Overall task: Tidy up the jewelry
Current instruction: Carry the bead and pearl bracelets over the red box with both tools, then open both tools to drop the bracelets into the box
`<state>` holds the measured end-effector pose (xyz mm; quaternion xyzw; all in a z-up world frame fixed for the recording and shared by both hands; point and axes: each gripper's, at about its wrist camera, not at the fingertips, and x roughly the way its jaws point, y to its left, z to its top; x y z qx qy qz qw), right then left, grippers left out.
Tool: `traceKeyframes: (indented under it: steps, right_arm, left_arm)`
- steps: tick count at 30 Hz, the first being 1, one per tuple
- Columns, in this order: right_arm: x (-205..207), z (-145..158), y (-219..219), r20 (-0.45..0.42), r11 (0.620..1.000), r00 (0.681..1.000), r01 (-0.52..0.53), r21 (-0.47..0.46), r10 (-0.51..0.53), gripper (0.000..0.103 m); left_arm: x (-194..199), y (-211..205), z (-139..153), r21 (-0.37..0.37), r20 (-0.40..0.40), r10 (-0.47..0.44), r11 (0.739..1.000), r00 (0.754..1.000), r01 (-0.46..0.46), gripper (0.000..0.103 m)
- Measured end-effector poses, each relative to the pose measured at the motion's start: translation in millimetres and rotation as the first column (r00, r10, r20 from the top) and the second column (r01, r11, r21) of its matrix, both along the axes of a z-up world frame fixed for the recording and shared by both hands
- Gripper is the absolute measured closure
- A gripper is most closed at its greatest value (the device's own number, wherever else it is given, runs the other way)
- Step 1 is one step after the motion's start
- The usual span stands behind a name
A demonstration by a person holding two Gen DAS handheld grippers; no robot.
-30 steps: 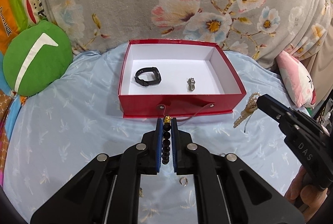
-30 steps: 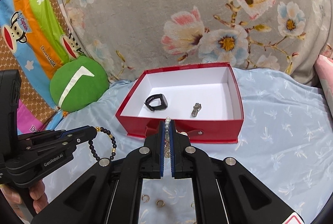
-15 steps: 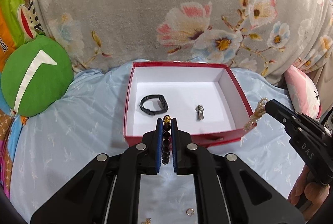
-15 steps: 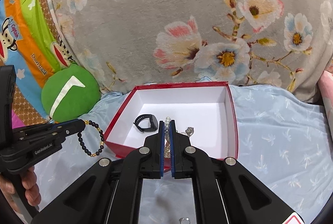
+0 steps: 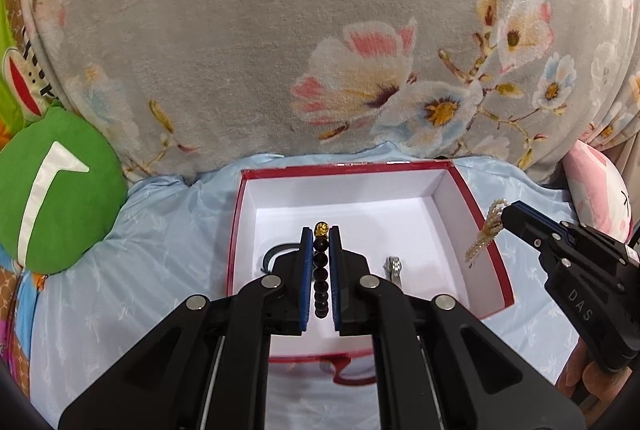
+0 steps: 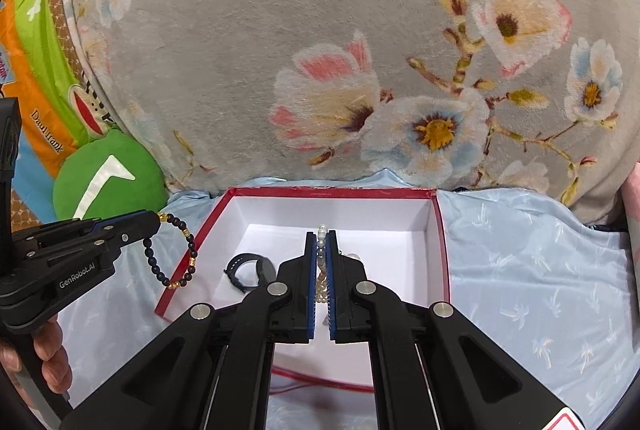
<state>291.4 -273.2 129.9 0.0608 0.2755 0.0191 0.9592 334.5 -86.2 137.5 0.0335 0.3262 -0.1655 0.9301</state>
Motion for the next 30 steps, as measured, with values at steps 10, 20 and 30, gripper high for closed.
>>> traceKeyframes:
  steps: [10, 20, 30]
  right_arm:
    - [45.1, -14.5, -14.4, -0.031, 1.0, 0.999, 0.025, -0.007, -0.025, 0.099]
    - [76.9, -35.2, -30.2, -0.063, 0.999, 0.997, 0.035, 0.003, -0.035, 0.099]
    - [103.2, -59.1, -35.4, -0.109, 0.999, 0.993, 0.038, 0.001, -0.038, 0.099]
  left_arm:
    - [50.1, -26.0, -12.1, 0.027, -0.008, 0.004, 1.0, 1.0, -0.004, 0.096]
    - [87.6, -50.4, -28.1, 0.058, -0.026, 0.008, 0.998, 1.0, -0.006, 0.096]
    - [119.5, -60.2, -54.6, 0.082, -0.084, 0.023, 0.996, 0.996, -0.016, 0.096]
